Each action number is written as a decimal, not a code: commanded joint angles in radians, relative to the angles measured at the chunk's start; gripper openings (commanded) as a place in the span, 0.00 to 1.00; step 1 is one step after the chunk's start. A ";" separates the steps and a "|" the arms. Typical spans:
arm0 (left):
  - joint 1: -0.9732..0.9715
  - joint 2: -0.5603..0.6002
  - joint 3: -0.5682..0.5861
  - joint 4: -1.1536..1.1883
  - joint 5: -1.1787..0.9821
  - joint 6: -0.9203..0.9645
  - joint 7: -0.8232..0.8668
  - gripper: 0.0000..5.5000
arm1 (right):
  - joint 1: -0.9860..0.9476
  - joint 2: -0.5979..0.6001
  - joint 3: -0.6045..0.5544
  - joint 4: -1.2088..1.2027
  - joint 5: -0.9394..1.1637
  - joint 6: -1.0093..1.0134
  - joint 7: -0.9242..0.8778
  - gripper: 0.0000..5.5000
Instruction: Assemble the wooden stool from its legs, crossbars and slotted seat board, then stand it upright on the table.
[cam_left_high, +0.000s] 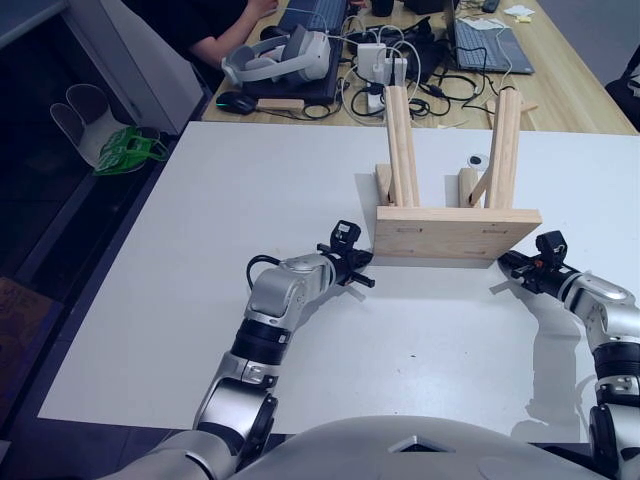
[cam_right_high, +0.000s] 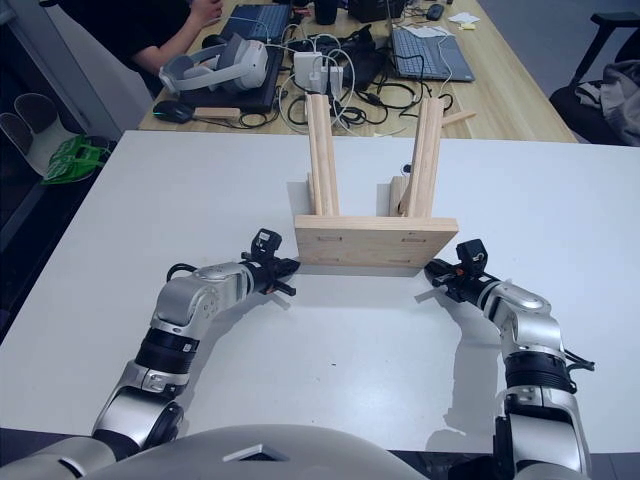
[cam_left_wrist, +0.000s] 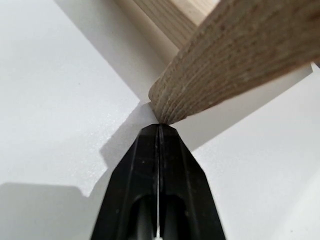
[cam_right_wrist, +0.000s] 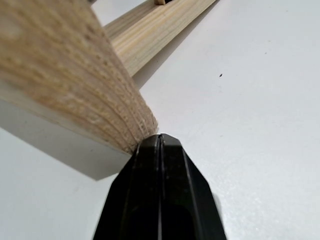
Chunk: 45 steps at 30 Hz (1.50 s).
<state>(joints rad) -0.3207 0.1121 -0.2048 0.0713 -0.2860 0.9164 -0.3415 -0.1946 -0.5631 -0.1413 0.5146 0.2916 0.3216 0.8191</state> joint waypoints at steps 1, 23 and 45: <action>0.002 -0.008 0.006 0.001 0.013 0.013 0.017 0.00 | 0.015 0.016 0.013 0.004 -0.006 0.026 -0.001 0.01; 0.018 -0.028 0.013 -0.026 -0.007 -0.032 -0.053 0.00 | 0.016 0.022 0.013 -0.013 0.014 0.038 0.008 0.01; 0.033 0.010 0.071 -0.108 -0.082 0.017 -0.147 0.00 | 0.066 0.029 -0.043 -0.335 0.187 0.281 0.074 0.01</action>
<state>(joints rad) -0.2696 0.1548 -0.1169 0.0099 -0.3065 0.9258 -0.4317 -0.1150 -0.5592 -0.1997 0.2492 0.4160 0.5834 0.8525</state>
